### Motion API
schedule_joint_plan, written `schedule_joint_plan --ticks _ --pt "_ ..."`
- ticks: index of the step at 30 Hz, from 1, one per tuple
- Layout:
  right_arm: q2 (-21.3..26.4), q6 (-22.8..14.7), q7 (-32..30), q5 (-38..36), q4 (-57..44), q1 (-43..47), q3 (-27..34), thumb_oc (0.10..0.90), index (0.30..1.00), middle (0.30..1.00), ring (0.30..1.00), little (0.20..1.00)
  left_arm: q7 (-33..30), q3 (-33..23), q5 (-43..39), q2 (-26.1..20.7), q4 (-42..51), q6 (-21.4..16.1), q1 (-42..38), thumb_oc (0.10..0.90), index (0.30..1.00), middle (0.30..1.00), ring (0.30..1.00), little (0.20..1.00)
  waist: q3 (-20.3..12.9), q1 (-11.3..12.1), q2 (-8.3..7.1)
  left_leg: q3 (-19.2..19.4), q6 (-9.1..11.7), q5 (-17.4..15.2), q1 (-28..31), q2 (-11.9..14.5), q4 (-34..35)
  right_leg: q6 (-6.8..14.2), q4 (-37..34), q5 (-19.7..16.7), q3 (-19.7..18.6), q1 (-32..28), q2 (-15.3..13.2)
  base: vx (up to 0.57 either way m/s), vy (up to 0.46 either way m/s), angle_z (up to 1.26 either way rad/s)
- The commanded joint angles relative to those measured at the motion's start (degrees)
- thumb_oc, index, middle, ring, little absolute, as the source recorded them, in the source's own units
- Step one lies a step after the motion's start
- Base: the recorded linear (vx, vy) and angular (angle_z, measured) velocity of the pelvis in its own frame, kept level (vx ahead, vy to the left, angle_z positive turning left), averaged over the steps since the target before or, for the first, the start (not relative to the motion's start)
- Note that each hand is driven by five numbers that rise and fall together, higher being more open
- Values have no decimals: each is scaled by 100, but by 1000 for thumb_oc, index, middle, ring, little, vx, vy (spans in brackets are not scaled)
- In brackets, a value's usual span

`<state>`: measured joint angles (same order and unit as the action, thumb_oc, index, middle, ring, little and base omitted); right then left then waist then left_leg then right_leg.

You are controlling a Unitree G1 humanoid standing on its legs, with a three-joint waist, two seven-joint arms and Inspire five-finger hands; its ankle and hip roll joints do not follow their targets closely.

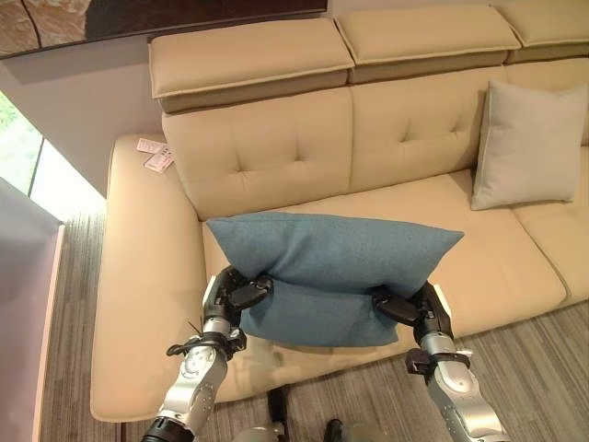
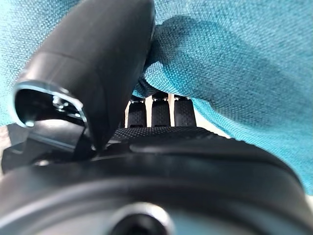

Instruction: Pick up all the scattered cushions and arrange them neatly on the sofa.

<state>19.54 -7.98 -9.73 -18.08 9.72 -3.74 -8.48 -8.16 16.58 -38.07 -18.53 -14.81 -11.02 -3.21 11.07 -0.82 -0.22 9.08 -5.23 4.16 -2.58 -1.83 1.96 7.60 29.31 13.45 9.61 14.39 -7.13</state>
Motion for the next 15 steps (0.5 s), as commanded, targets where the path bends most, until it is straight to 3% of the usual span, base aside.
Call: schedule_joint_plan --ticks 1,5,12,15 --pt "-266 -735 357 69 -959 675 -101 400 300 300 300 300 554 325 230 280 1012 -567 -371 400 300 300 300 300 -461 -61 -178 -192 327 -929 -178 102 -566 -58 -1749 -949 -598 -592 344 200 -69 43" --pt "-211 -744 327 126 -969 658 -93 400 300 300 300 300 569 360 269 316 992 -643 -507 400 300 300 300 300 -432 -191 -234 -473 403 -990 -16 55 -419 30 -2268 -1300 -1000 -399 378 140 -132 60" --pt "-99 -787 323 89 -988 556 -44 400 300 300 300 300 589 440 289 412 1011 -666 -622 400 300 300 300 300 -508 -216 -329 -689 722 -1005 -17 218 -545 -123 -2963 -1395 -625 -975 379 86 -196 34" --pt "-10 -823 289 66 -1071 473 43 400 300 300 300 300 580 481 290 477 1042 -692 -709 400 300 300 300 300 -472 -291 -329 -553 854 -986 -217 385 -880 -185 -3212 -1363 -353 -1215 357 21 -144 54"
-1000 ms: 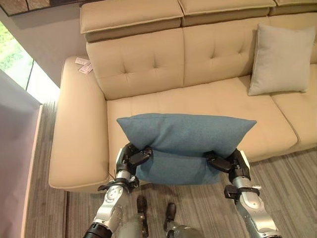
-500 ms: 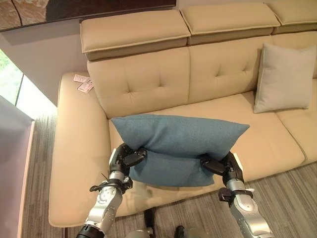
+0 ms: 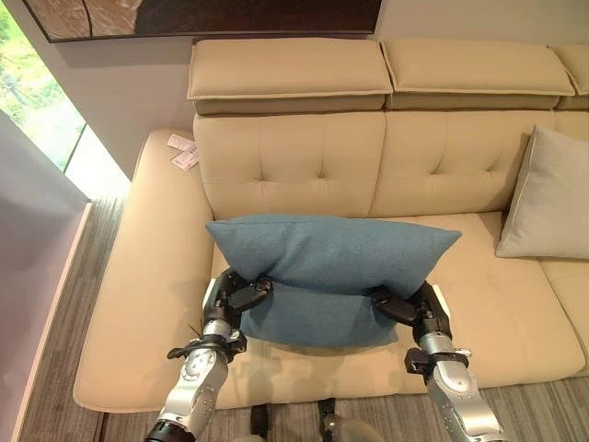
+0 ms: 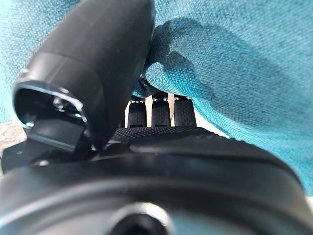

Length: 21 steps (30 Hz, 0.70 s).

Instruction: Pick up all the scattered cushions and arrange them neatly on the sofa.

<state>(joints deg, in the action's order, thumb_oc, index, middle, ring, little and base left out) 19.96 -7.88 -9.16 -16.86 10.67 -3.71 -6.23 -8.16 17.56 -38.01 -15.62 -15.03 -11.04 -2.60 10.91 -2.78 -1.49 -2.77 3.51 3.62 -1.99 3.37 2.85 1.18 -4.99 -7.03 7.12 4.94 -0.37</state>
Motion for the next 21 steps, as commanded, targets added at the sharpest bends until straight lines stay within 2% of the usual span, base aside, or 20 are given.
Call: schedule_joint_plan --ticks 1,5,6,9,15,21 --pt "-15 -836 217 -62 -1186 464 -152 400 300 300 300 300 563 387 275 217 1068 -690 -806 400 300 300 300 300 -438 -116 -204 658 0 -926 -383 -98 -1127 442 163 689 -31 -322 -332 12 -116 60" --pt "52 -842 95 -14 -1230 473 -89 400 300 300 300 300 419 446 398 282 1087 -724 -1007 400 300 300 300 300 -440 -207 -158 955 24 -707 -570 17 -1037 443 28 755 192 -469 -354 45 -39 40" --pt "61 -844 81 3 -1232 489 -82 400 300 300 300 300 390 437 409 295 1079 -757 -1051 400 300 300 300 300 -469 -235 -121 1055 45 -659 -518 70 -823 445 39 770 220 -454 -341 70 13 32" --pt "66 -846 -47 89 -1184 604 -133 400 300 300 300 300 239 523 498 315 1017 -767 -1223 400 300 300 300 300 -545 -280 -41 991 59 -552 -374 51 -506 451 25 807 229 -472 -313 109 21 18" --pt "2 -803 -295 247 -1064 985 -287 400 300 300 300 300 39 621 591 297 920 -766 -1511 400 300 300 300 300 -599 -294 65 1071 11 -477 -63 -16 16 513 -1 779 47 -376 -283 103 57 -7" --pt "-36 -797 -535 381 -979 1412 -401 400 300 300 300 300 -182 678 603 324 822 -837 -1829 400 300 300 300 300 -575 -279 88 1129 -35 -451 -178 -37 174 565 -1 700 -89 -82 -271 -1 38 -13"
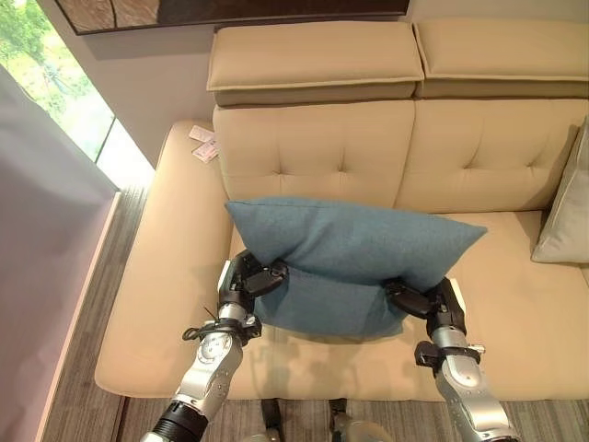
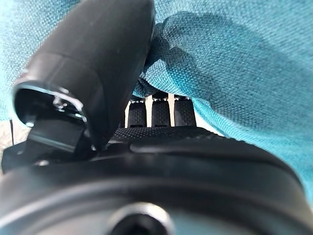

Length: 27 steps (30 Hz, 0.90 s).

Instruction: Pick up all the scattered cushions and arrange them neatly on the sofa.

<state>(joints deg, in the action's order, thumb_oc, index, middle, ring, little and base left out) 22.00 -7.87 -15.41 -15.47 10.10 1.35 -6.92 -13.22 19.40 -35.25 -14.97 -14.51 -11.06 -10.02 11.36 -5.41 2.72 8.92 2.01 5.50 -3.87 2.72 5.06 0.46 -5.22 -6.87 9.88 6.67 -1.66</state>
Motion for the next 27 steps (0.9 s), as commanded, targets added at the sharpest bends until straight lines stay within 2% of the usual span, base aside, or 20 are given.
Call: schedule_joint_plan --ticks 1,6,7,10,12,14,16,23,27 --pt "-250 -806 36 228 -900 1023 -357 400 300 300 300 300 267 512 322 270 758 -862 -1195 400 300 300 300 300 -599 -13 -336 -46 108 -630 -48 25 -20 647 22 660 -386 -175 -141 -87 18 -2" --pt "-262 -857 -265 232 -599 1898 -601 400 300 300 300 300 -88 582 283 299 542 -1065 -1914 400 300 300 300 300 -511 53 -401 -85 99 -530 -588 17 -6 705 22 479 -443 406 -138 -81 -4 -8" --pt "-280 -867 -437 259 -466 2346 -689 400 300 300 300 300 -247 626 277 313 370 -1133 -2280 400 300 300 300 300 -464 85 -415 -132 109 -473 -791 -5 -6 716 22 410 -442 613 -130 -72 2 -3" --pt "-232 -911 -652 293 -267 2846 -717 400 300 300 300 300 -451 642 302 287 105 -1230 -2762 400 300 300 300 300 -434 92 -406 -203 130 -391 -1041 -21 -6 717 22 345 -408 846 -145 -63 13 1" --pt "-165 -917 -824 303 0 3342 -790 400 300 300 300 300 -592 689 301 210 -205 -1300 -3245 400 300 300 300 300 -410 89 -393 -240 163 -309 -1249 -38 -6 713 22 292 -381 1032 -166 -21 4 6" --pt "109 -905 -1059 303 605 4383 -941 400 300 300 300 300 -742 803 378 -64 -776 -1339 -4119 400 300 300 300 300 -339 126 -368 -346 230 -215 -1535 -53 -6 729 22 237 -349 1275 -187 -15 -2 3" --pt "199 -909 -1124 255 906 4805 -1020 400 300 300 300 300 -776 838 388 -221 -1026 -1361 -4517 400 300 300 300 300 -321 149 -355 -375 259 -174 -1648 -54 -6 747 22 225 -320 1370 -205 -7 -11 11" --pt "477 -912 -1187 97 1762 6033 -1454 400 300 300 300 300 -853 966 286 -565 -1794 -1415 -5616 400 300 300 300 300 -237 232 -327 -477 318 -73 -1973 -74 -6 799 22 174 -284 1663 -226 3 -5 6" --pt "595 -878 -1223 112 2024 6443 -1662 400 300 300 300 300 -900 986 181 -630 -1945 -1448 -5882 400 300 300 300 300 -214 267 -308 -503 351 -35 -2114 -105 -6 823 22 155 -277 1793 -241 14 -9 6"
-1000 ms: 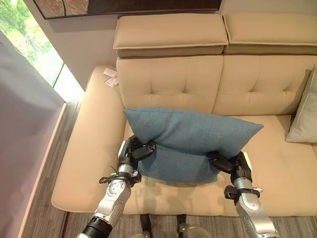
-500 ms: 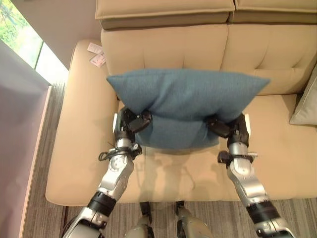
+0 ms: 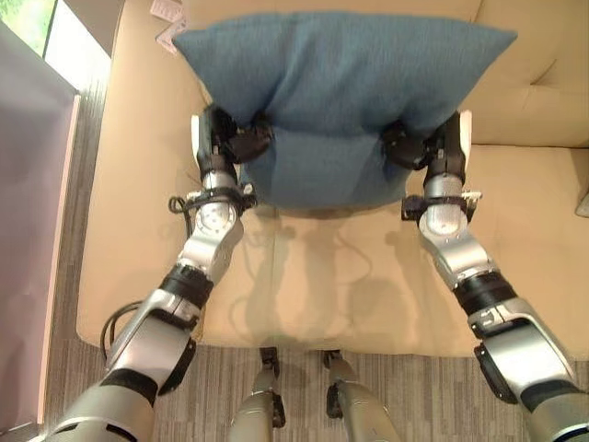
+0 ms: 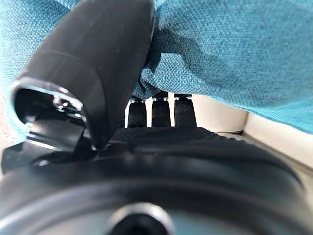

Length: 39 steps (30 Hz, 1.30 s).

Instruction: Pick up all the scattered cushions and arrange them neatly on the sofa.

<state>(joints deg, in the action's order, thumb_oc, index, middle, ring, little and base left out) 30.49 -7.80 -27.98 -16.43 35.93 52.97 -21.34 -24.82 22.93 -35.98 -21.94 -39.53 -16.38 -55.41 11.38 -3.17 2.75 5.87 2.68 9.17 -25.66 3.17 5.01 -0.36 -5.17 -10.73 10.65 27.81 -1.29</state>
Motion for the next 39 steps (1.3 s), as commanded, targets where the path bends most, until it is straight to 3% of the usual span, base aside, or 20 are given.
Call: schedule_joint_plan --ticks 1,14,22,23,24,25,26,31,39 --pt "-243 -868 31 217 -545 1319 -237 400 300 300 300 300 255 626 243 47 559 -924 -1352 400 300 300 300 300 -203 49 -302 -207 290 -393 27 -155 -1 906 17 540 -349 -285 -280 0 0 0" --pt "-508 -855 -105 424 -437 1337 -293 400 300 300 300 300 235 767 358 303 119 -809 -1549 400 300 300 300 300 -133 -39 -254 -183 335 -346 -281 -174 -1 912 17 495 -399 43 -260 -2 -1 5" --pt "-744 -740 -440 870 -463 1338 -222 400 300 300 300 300 250 962 508 130 -403 -672 -1983 400 300 300 300 300 -150 -214 -154 -164 307 -309 -594 -156 -1 919 17 413 -527 405 -262 -1 6 -11" --pt "-744 -740 -441 871 -462 1342 -222 400 300 300 300 300 252 962 506 130 -407 -674 -1988 441 361 361 361 361 -152 -214 -154 -164 307 -308 -599 -156 -1 919 17 412 -528 411 -262 -5 18 -8" --pt "-737 -711 -493 936 -404 1378 -235 532 498 498 498 498 225 988 564 88 -524 -637 -2073 643 665 665 665 665 -148 -225 -139 -160 304 -297 -635 -164 -1 926 17 396 -533 450 -263 -8 16 -8" --pt "-730 -689 -553 996 -353 1419 -232 744 815 815 815 815 197 980 604 76 -605 -618 -2130 800 900 900 900 900 -144 -229 -128 -150 301 -288 -667 -174 -1 929 17 389 -541 478 -262 -12 25 -6" --pt "-710 -644 -642 1072 -310 1453 -230 800 900 900 900 900 145 974 669 46 -658 -583 -2179 800 900 900 900 900 -146 -235 -111 -145 296 -292 -693 -182 -1 928 17 385 -553 517 -263 -14 22 -5" --pt "-555 -386 -1021 1435 -18 1666 -195 800 900 900 900 900 -145 864 963 -87 -902 -433 -2318 800 900 900 900 900 -122 -214 -71 -144 286 -282 -777 -202 -1 934 17 365 -545 612 -270 0 0 0" --pt "-43 -274 -927 1152 509 1856 -136 800 900 900 900 900 -152 636 1144 -781 -1355 -179 -2255 800 900 900 900 900 -173 -154 -59 -167 293 -271 -781 -239 -1 924 17 336 -533 615 -278 -10 -1 5"
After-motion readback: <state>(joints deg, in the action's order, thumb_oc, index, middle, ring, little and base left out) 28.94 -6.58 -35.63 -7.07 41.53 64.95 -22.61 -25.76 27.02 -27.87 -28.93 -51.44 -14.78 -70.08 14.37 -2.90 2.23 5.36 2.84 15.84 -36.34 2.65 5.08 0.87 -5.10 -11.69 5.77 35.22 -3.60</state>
